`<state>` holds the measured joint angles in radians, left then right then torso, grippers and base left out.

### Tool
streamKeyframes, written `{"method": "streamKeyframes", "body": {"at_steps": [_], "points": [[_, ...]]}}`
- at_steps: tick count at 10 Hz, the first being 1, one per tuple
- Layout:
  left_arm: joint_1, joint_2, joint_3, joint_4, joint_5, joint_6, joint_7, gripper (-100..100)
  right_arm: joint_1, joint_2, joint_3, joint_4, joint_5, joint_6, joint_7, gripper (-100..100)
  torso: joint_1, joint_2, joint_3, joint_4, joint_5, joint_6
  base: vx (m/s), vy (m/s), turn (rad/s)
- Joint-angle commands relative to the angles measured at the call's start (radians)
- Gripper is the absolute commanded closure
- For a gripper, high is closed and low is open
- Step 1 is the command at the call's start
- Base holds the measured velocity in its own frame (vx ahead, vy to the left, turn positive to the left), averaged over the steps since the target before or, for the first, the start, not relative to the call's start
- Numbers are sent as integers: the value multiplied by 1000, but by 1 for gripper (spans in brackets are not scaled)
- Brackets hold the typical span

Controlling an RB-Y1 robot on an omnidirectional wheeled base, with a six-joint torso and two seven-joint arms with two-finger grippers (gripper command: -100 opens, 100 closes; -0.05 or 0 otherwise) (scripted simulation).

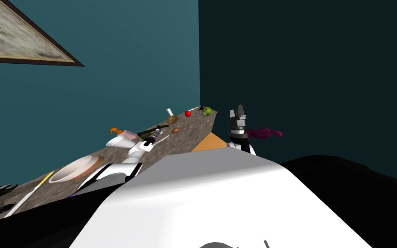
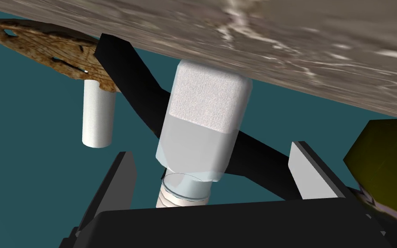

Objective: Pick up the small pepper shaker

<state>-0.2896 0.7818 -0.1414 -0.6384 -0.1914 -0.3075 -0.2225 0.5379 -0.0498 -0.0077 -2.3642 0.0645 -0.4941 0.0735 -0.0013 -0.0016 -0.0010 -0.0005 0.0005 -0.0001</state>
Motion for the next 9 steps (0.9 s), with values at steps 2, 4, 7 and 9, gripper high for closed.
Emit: {"method": "streamKeyframes", "body": {"at_steps": [2,4,7,9], "points": [[-50,11,-19,84,30,-55,-19,-100,0,0,0,0,0,0,0,0,1,0,0,0,0,0,-2,-22,-3],[-50,11,-19,121,30,-55,-19,-100,0,0,0,0,0,0,0,0,0,0,0,0,0,0,0,-25,-6],[-92,19,-34,201,56,-98,-37,-100,0,0,0,0,0,0,0,0,1,0,0,0,0,-1,-2,-23,-1],[-103,14,-35,211,53,-107,-40,100,0,0,0,0,0,0,0,0,2,0,0,0,0,-1,0,0,0]]}}
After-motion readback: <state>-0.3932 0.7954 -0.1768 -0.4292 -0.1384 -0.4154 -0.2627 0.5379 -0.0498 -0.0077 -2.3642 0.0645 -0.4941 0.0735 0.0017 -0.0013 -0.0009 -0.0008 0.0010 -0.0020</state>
